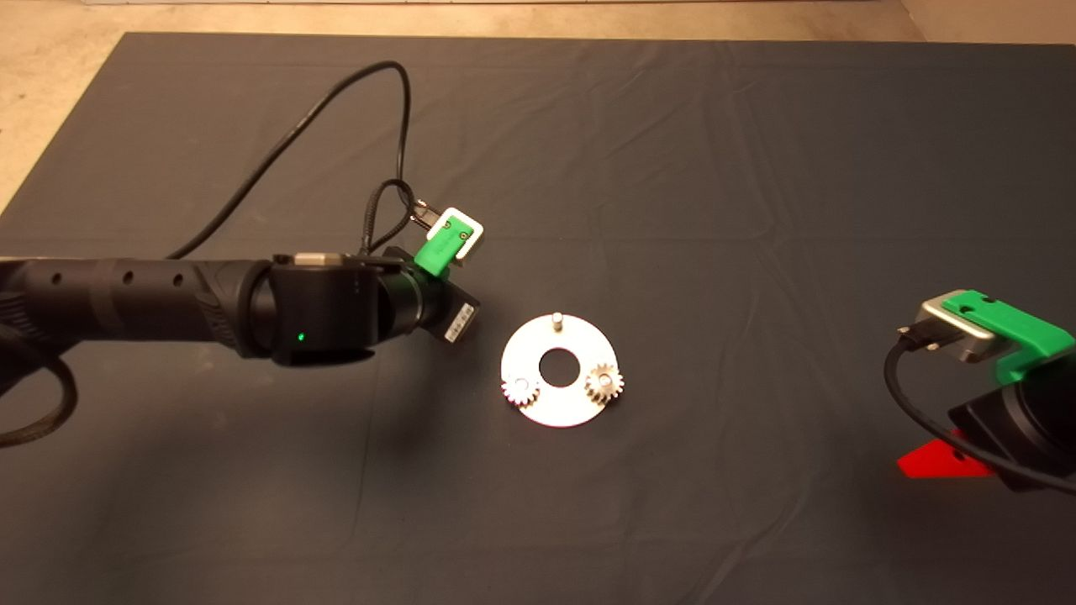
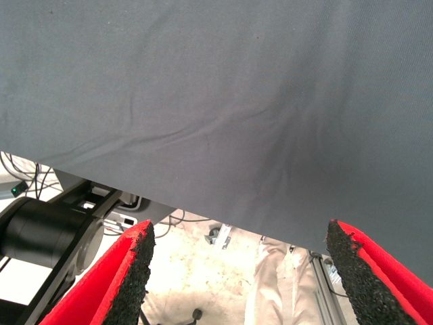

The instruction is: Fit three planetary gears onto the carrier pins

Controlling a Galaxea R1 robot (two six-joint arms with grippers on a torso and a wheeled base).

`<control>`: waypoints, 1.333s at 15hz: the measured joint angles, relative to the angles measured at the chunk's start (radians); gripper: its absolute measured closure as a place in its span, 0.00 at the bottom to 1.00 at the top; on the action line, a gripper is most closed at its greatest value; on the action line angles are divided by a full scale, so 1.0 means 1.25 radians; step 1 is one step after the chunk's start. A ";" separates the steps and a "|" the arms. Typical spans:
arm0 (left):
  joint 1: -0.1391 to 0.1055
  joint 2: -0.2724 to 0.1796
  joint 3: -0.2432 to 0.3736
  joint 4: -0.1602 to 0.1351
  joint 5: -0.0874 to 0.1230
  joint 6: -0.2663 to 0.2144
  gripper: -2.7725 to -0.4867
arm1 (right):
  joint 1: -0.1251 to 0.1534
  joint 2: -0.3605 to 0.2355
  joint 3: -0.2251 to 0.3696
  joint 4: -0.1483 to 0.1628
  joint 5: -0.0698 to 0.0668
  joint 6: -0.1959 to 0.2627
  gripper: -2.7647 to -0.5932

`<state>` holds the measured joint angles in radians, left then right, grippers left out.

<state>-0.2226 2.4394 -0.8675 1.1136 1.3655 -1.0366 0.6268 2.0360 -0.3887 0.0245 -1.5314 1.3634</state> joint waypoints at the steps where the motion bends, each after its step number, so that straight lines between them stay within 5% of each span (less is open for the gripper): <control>1: 0.001 -0.002 -0.007 0.000 -0.005 0.000 0.51 | 0.000 0.000 0.000 0.000 0.000 0.000 0.41; 4: 0.036 -0.001 -0.012 -0.004 -0.015 0.002 0.51 | 0.000 0.000 0.000 0.002 -0.001 0.000 0.41; 11: 0.036 -0.021 0.012 -0.005 -0.019 -0.025 0.51 | 0.002 0.000 0.000 0.002 0.000 0.000 0.41; 16: 0.066 -0.028 0.012 -0.005 -0.027 -0.025 0.51 | 0.002 0.000 0.000 0.002 0.000 0.000 0.41; 20: 0.067 -0.033 0.010 -0.005 -0.034 -0.025 0.51 | 0.002 0.000 0.000 0.002 0.000 0.000 0.41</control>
<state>-0.1385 2.3985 -0.8553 1.1079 1.3228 -1.0679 0.6296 2.0360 -0.3887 0.0268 -1.5313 1.3634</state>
